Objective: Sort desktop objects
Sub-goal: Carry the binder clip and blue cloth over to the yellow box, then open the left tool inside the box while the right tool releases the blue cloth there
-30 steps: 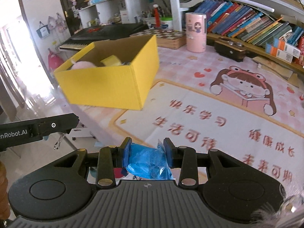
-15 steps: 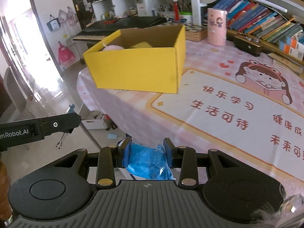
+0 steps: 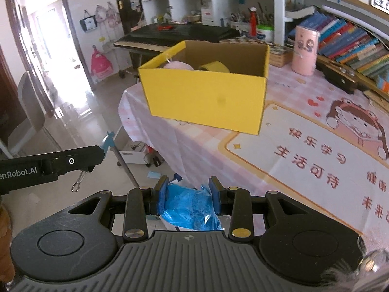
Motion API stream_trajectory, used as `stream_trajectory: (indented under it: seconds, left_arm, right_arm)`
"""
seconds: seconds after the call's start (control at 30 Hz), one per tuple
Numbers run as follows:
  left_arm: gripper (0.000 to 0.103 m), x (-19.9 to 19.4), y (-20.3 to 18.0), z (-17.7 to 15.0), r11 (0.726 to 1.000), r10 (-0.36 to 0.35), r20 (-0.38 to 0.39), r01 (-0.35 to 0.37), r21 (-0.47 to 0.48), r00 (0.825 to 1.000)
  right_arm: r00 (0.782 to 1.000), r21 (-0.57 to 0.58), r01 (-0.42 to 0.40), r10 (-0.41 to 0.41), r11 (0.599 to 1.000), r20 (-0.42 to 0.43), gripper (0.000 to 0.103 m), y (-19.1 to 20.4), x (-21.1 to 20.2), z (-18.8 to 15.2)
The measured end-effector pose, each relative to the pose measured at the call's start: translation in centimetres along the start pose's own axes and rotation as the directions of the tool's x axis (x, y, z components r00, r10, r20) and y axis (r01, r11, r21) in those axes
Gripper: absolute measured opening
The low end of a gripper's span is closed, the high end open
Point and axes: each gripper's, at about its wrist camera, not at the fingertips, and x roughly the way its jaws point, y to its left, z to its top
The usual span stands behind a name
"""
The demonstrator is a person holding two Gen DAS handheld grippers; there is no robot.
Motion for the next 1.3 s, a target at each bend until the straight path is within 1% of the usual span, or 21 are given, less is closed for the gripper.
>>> stream_trajectory:
  seconds: [0.23,0.4,0.53,0.6,0.8,0.9,1.0,1.17,1.3]
  left_arm:
    - [0.038,0.6,0.5,0.6,1.000,0.016,0.014,-0.015,-0.024,1.000]
    - [0.038,1.6,0.0,2.0,0.999,0.028,0.042,-0.028,-0.019,0.999]
    - [0.038,2.7,-0.7,3.7,0.999,0.039,0.069,-0.039,-0.002,0.997]
    - [0.038,3.3,-1.2,4.8,0.999,0.044,0.089,-0.045,0.008,0.995]
    - [0.038,5.6,-3.0,8.1,0.998,0.056,0.146,-0.060,0.025,0.988]
    - [0.038,7.0,-3.8,9.5,0.997,0.061,0.161,-0.067,0.033,0.985]
    - [0.038,8.5,-4.4,10.6,0.996,0.067,0.169,-0.075,0.038,0.983]
    - [0.038,10.9,-5.2,12.6,0.995,0.074,0.173,-0.085,0.053,0.982]
    - [0.038,13.2,-5.6,14.0,0.992,0.074,0.153,-0.089,0.093,0.985]
  right_arm:
    - [1.000,-0.031,-0.011,0.011,0.999,0.001,0.033,0.2,0.7,1.0]
    - [0.999,-0.054,-0.020,0.022,0.998,0.029,0.033,-0.5,1.5,2.7]
    - [0.997,-0.065,-0.042,0.046,0.997,0.059,0.033,-1.3,2.3,4.9]
    - [0.994,-0.070,-0.052,0.058,0.996,0.088,0.033,-1.9,2.4,6.2]
    - [0.983,-0.058,-0.089,0.097,0.994,0.157,0.033,-4.1,3.1,10.4]
    - [0.976,-0.063,-0.103,0.113,0.993,0.184,0.033,-5.2,3.7,12.6]
    - [0.974,-0.075,-0.097,0.110,0.992,0.200,0.033,-6.2,4.7,14.1]
    - [0.978,-0.090,-0.072,0.089,0.993,0.190,0.033,-8.1,7.0,15.8]
    - [0.981,-0.141,-0.040,0.066,0.989,0.185,0.033,-9.0,8.9,16.9]
